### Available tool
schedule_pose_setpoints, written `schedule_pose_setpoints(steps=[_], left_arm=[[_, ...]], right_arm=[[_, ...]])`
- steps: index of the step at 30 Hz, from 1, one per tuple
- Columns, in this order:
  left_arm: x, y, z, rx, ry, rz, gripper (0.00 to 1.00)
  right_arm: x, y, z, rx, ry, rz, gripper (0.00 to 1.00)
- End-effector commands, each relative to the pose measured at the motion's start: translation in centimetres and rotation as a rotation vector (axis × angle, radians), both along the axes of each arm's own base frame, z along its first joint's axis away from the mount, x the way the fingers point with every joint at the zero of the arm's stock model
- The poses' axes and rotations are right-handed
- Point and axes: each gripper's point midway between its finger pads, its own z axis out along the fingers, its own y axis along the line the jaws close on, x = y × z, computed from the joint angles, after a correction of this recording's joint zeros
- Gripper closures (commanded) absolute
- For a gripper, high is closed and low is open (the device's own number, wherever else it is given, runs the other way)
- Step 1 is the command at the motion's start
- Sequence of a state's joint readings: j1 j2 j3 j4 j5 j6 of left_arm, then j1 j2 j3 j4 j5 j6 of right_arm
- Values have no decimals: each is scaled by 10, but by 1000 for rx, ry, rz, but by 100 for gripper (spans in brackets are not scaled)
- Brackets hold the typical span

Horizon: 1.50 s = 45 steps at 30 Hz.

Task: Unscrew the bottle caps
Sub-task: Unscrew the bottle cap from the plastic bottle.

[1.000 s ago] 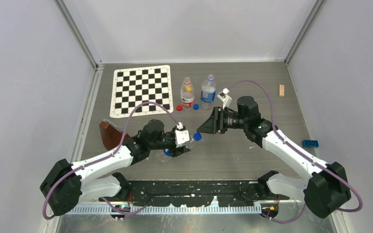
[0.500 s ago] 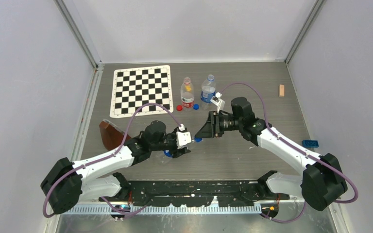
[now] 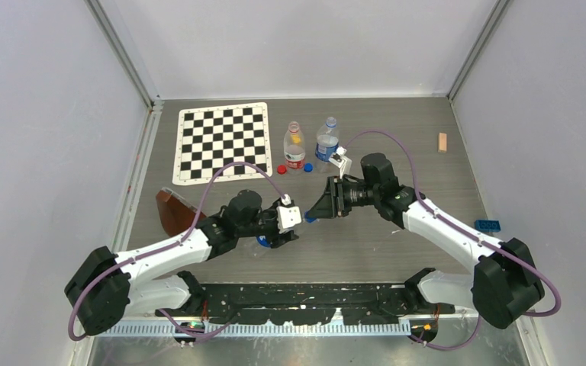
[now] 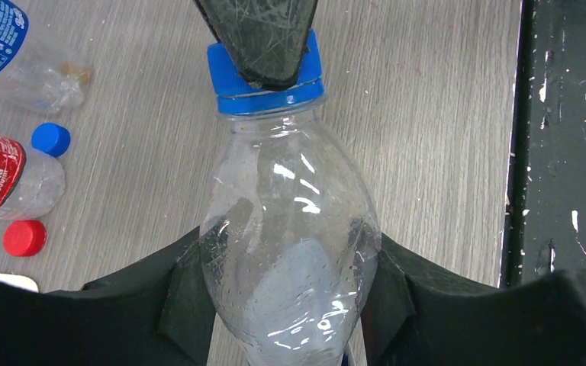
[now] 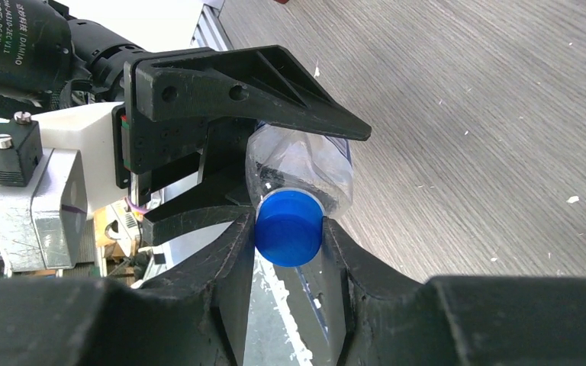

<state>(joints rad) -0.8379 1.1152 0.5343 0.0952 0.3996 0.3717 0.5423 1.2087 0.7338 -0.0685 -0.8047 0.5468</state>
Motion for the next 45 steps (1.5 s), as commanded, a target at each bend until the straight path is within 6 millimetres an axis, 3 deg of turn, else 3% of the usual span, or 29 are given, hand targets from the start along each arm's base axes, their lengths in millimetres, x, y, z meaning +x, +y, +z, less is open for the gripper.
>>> schedule_pose_setpoints(steps=[1, 6, 11, 16, 23, 30, 31, 34, 36, 39, 45], left_arm=[[8, -7, 21, -58, -27, 34, 70], [6, -4, 22, -62, 10, 58, 68], [-8, -10, 26, -63, 70, -19, 92], [-27, -18, 26, -46, 170, -124, 98], [-35, -21, 27, -28, 244, -176, 100], [-44, -19, 37, -67, 221, -224, 100], [-43, -18, 38, -68, 214, -216, 95], [-33, -16, 36, -73, 177, -155, 56], [-25, -12, 31, -69, 150, -99, 41], [-19, -6, 27, -57, 119, -58, 33], [-10, 7, 17, 19, 104, 7, 32]], right_arm=[[2, -1, 12, 4, -110, 4, 91], [-5, -6, 16, 31, -213, 32, 99], [-20, -5, 19, 79, -308, 97, 99], [-34, -3, 5, 52, -388, 168, 99], [-47, -2, -15, 38, -463, 260, 99], [-56, 1, -6, 117, -526, 316, 99], [-56, 1, -4, 121, -531, 313, 99], [-51, 1, -1, 107, -522, 277, 99], [-46, 0, -1, 83, -513, 250, 99], [-38, -1, -4, 43, -497, 212, 99], [-27, -2, -4, 14, -482, 163, 99]])
